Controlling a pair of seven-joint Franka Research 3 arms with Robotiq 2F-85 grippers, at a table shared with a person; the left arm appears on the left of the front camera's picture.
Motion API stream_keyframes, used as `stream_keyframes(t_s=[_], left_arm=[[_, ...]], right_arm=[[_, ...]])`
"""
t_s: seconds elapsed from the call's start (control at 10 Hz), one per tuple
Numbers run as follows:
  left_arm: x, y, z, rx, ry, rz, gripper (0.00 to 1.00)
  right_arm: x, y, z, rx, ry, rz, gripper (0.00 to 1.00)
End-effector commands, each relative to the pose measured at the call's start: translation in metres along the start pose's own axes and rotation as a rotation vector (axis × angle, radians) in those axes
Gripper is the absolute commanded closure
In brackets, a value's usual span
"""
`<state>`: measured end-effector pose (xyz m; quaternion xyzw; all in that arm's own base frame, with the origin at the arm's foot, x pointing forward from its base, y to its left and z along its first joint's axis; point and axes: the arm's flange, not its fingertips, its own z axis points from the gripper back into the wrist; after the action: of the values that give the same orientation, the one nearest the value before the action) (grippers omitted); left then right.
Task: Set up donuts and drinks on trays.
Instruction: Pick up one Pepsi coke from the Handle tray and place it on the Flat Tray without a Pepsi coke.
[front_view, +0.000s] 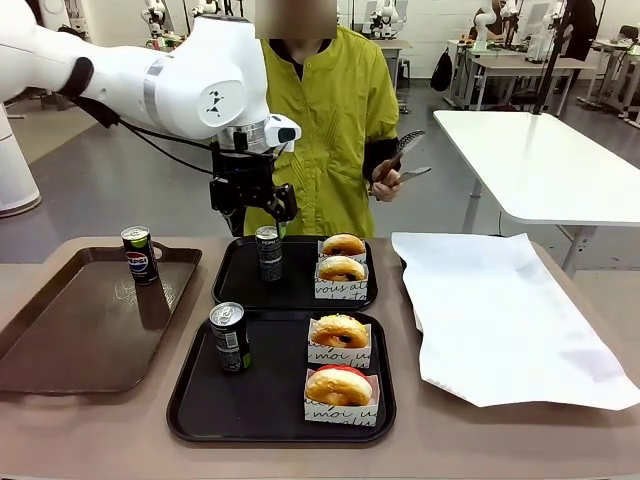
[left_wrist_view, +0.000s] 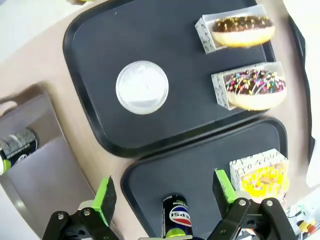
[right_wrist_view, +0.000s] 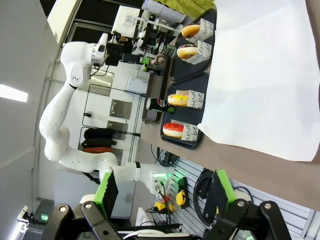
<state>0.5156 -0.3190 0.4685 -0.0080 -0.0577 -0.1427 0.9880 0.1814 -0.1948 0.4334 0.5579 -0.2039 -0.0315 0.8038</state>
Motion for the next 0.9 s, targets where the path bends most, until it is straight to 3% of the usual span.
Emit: stream_keyframes(t_s=[0.0, 0.7, 0.8], left_arm=[[0.013, 0.000, -0.005, -0.007, 0.008, 0.004, 0.00], [0.012, -0.001, -0.008, -0.009, 0.006, 0.003, 0.00], [0.007, 0.020, 0.016, -0.103, 0.001, 0.064, 0.00]], right_arm=[[0.002, 0.001, 0.000, 0.026, -0.017, 0.016, 0.00], [0.002, 0.001, 0.000, 0.026, -0.017, 0.016, 0.00], [0.002, 0.001, 0.000, 0.026, -0.017, 0.016, 0.00]])
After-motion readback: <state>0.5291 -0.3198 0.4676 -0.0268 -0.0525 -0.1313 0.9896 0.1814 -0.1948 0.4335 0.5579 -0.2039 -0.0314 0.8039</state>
